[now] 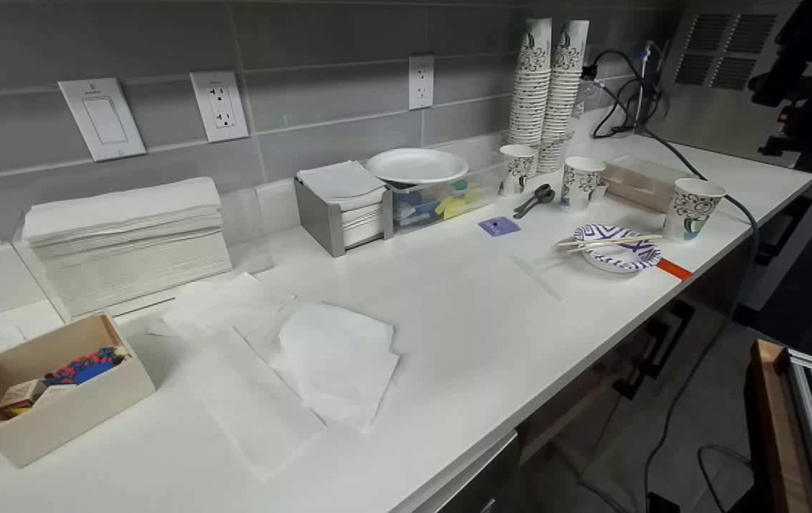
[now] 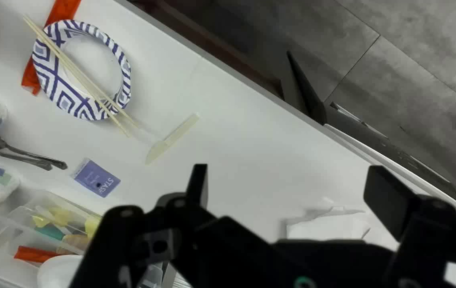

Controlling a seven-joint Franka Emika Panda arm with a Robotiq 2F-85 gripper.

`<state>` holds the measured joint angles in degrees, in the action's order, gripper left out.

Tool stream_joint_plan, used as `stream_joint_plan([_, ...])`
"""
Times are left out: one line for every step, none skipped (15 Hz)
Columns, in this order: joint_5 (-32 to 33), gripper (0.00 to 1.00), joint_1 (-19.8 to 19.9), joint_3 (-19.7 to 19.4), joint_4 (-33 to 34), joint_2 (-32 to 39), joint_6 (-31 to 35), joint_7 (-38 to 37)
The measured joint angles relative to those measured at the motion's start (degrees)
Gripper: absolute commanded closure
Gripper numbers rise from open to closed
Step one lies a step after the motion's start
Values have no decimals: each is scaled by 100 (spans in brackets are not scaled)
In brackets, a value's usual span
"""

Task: Place the chopsticks on the table

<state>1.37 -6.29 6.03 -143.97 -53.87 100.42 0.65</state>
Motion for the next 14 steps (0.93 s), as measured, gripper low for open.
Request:
stream_joint_plan([0,0,0,0,2,-1,0,0])
stream_joint_plan([0,0,0,0,1,0,0,0])
stream_joint_plan([0,0,0,0,2,0,0,0])
stream_joint_plan([0,0,0,0,2,0,0,0])
stream_joint_plan([0,0,0,0,2,0,0,0])
stream_joint_plan([0,0,0,0,2,0,0,0])
stream_joint_plan([0,0,0,0,2,0,0,0])
stream_joint_plan([0,0,0,0,2,0,0,0])
stream_joint_plan([0,0,0,0,2,0,0,0])
stream_joint_plan([46,0,2,-12,0,12,22,19])
stream_joint_plan([62,0,10,-55,-16,34,77,58])
stream_joint_plan([78,0,31,-136,-50,75,182,111])
stream_joint_plan([129,0,61,-258,-98,143,311,207])
stream_joint_plan([200,0,103,-419,-153,233,452,355])
